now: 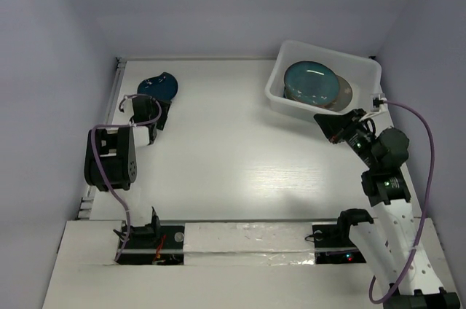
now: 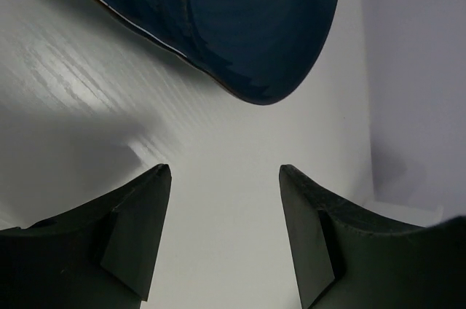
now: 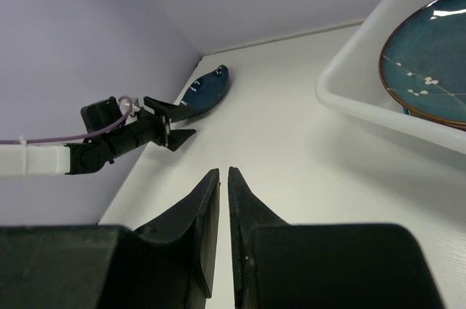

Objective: Place the plates into the plastic bin on the countertop

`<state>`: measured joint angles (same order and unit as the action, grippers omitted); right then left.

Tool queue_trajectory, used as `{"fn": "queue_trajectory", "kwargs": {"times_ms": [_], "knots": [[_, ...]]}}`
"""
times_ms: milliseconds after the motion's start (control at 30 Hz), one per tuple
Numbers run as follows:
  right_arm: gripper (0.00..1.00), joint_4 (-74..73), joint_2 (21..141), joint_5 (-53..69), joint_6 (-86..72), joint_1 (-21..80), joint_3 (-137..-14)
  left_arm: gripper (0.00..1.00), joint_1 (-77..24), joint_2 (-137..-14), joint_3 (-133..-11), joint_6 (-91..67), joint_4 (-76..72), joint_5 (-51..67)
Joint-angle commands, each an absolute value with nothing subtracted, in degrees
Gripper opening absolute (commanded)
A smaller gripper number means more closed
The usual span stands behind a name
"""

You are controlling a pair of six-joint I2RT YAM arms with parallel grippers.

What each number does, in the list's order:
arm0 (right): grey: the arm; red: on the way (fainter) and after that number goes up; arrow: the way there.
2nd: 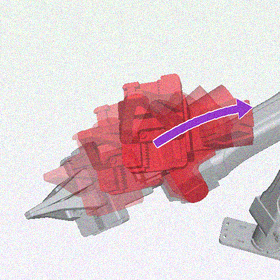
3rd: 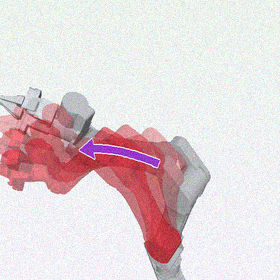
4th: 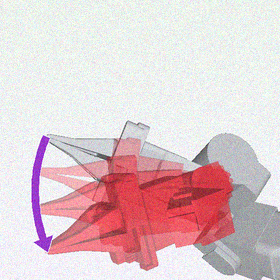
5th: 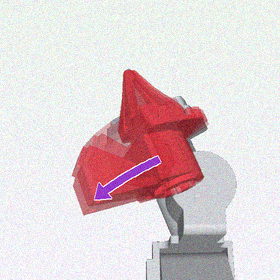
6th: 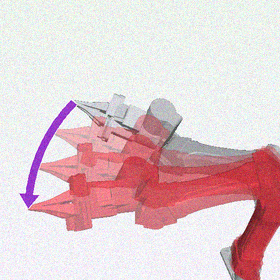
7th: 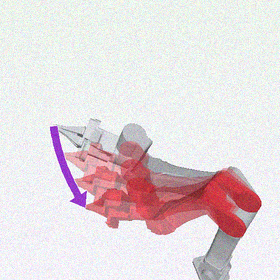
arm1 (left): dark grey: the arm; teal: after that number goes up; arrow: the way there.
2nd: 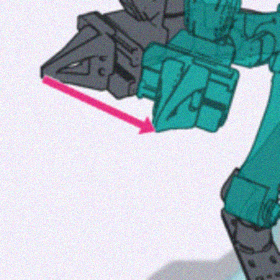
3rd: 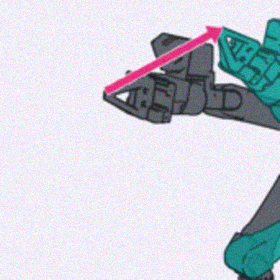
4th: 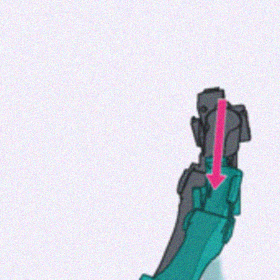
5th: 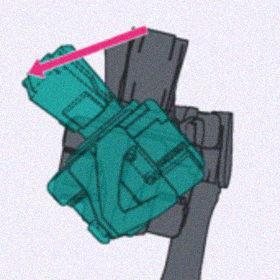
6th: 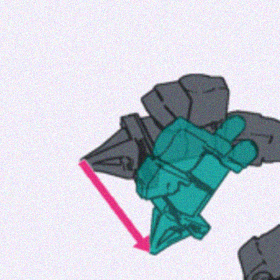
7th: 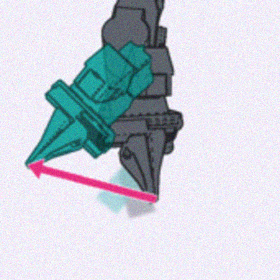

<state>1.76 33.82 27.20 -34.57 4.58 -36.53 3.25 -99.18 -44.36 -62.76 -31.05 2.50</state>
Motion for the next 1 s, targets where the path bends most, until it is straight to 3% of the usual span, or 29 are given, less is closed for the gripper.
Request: {"fn": "queue_trajectory", "kwargs": {"times_ms": [0, 467, 633, 767, 800, 900, 967], "knots": [[0.16, 5.71, 34.36, 28.56, -34.36, 5.10, -35.86, 0.58, 3.69, -101.06, -48.68, -63.98, -33.40, 2.81], [0.16, 8.26, 37.53, 31.02, -35.16, 5.10, -35.33, 0.51, 4.75, -110.83, -57.39, -62.58, -26.91, 2.38], [0.16, 8.79, 37.27, 31.38, -35.33, 5.10, -34.81, 0.45, 5.36, -110.22, -58.97, -58.37, -21.19, -5.17], [0.16, 8.88, 36.83, 31.81, -35.42, 5.10, -34.63, 0.27, 6.58, -108.90, -58.10, -54.85, -18.02, -6.86], [0.16, 9.05, 36.91, 31.90, -35.51, 5.10, -34.63, 0.17, 7.29, -108.29, -56.79, -54.50, -18.80, -5.46], [0.16, 9.58, 36.74, 32.43, -35.95, 5.10, -34.45, 0.02, 7.29, -107.06, -55.47, -53.88, -18.46, -5.18], [0.16, 9.58, 36.39, 32.61, -35.95, 5.10, -34.45, 0.00, 7.29, -106.26, -55.02, -52.66, -17.85, -5.36]]}}
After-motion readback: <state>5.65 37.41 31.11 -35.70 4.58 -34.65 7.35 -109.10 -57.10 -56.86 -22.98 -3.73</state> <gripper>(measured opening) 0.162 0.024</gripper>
